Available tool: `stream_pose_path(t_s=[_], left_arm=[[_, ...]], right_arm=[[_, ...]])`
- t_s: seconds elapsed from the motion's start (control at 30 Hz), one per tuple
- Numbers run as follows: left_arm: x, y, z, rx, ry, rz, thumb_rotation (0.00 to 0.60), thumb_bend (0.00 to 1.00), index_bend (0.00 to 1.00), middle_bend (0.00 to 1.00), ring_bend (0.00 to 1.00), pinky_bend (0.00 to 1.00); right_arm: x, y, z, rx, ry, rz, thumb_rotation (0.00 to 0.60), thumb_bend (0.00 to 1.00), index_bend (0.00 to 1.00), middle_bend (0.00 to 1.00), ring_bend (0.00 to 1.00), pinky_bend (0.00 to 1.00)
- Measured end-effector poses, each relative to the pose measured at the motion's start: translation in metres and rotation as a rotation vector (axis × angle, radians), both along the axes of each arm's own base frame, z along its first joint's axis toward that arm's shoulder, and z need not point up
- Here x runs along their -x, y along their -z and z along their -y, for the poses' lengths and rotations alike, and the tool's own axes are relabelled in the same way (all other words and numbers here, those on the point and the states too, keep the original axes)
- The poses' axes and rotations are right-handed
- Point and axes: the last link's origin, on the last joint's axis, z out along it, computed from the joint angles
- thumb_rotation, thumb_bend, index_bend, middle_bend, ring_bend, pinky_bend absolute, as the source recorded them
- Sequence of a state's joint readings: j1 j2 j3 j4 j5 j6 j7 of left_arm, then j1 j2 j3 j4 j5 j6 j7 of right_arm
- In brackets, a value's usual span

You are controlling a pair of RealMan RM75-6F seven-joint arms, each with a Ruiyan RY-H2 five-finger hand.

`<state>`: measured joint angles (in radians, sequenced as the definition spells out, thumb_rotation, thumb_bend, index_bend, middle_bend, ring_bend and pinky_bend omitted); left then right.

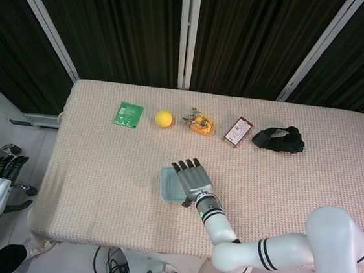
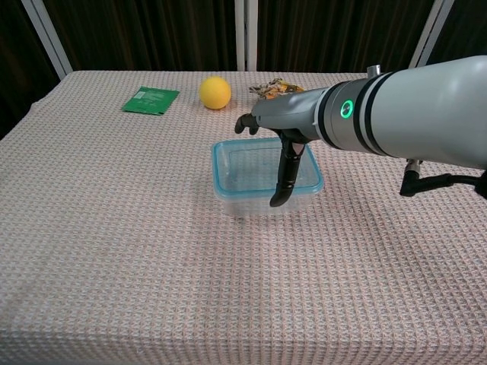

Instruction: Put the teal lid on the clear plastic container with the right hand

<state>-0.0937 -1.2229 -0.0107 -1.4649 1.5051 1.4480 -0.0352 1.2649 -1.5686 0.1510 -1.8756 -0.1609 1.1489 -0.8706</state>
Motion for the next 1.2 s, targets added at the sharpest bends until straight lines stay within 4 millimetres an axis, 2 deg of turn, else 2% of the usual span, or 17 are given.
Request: stream_pose_path(t_s=[0.2, 0.33, 0.47, 0.53, 0.77, 0.93, 1.2], left_arm=[[-0.001, -0.001, 0.000, -0.001, 0.002, -0.005, 0.600, 0.00, 0.08, 0.06, 0.00, 0.03], [-0.003, 0.000, 0.000, -0.001, 0.004, -0.007, 0.600, 0.00, 0.08, 0.06, 0.00, 0.03], [-0.006, 0.000, 0.000, -0.002, 0.011, -0.009, 0.600, 0.00, 0.08, 0.06, 0.00, 0.03], [-0.008, 0.000, 0.000, -0.003, 0.013, -0.010, 0.600, 0.00, 0.08, 0.06, 0.00, 0.03], [-0.010, 0.000, 0.003, -0.006, 0.007, -0.014, 0.600, 0.00, 0.08, 0.06, 0.00, 0.03], [-0.011, -0.001, 0.004, -0.008, 0.000, -0.016, 0.600, 0.00, 0.08, 0.06, 0.00, 0.03], [-0.012, -0.001, 0.004, -0.006, -0.003, -0.020, 0.600, 0.00, 0.08, 0.06, 0.00, 0.03]], right_arm=[[0.002, -0.015, -0.008, 0.007, -0.068, 0.003, 0.600, 0.00, 0.00, 0.00, 0.00, 0.00], [0.004, -0.029, -0.017, 0.011, -0.137, 0.035, 0.600, 0.00, 0.01, 0.09, 0.00, 0.00], [0.007, -0.039, -0.027, 0.004, -0.215, 0.084, 0.600, 0.00, 0.14, 0.16, 0.00, 0.00], [0.011, -0.041, -0.033, -0.011, -0.249, 0.109, 0.600, 0.00, 0.17, 0.17, 0.00, 0.00], [0.027, -0.036, -0.045, -0.087, -0.270, 0.193, 0.600, 0.00, 0.21, 0.24, 0.00, 0.00], [0.036, -0.026, -0.048, -0.137, -0.265, 0.194, 0.600, 0.00, 0.21, 0.25, 0.00, 0.00], [0.031, -0.019, -0.046, -0.149, -0.282, 0.218, 0.600, 0.00, 0.21, 0.25, 0.00, 0.00]])
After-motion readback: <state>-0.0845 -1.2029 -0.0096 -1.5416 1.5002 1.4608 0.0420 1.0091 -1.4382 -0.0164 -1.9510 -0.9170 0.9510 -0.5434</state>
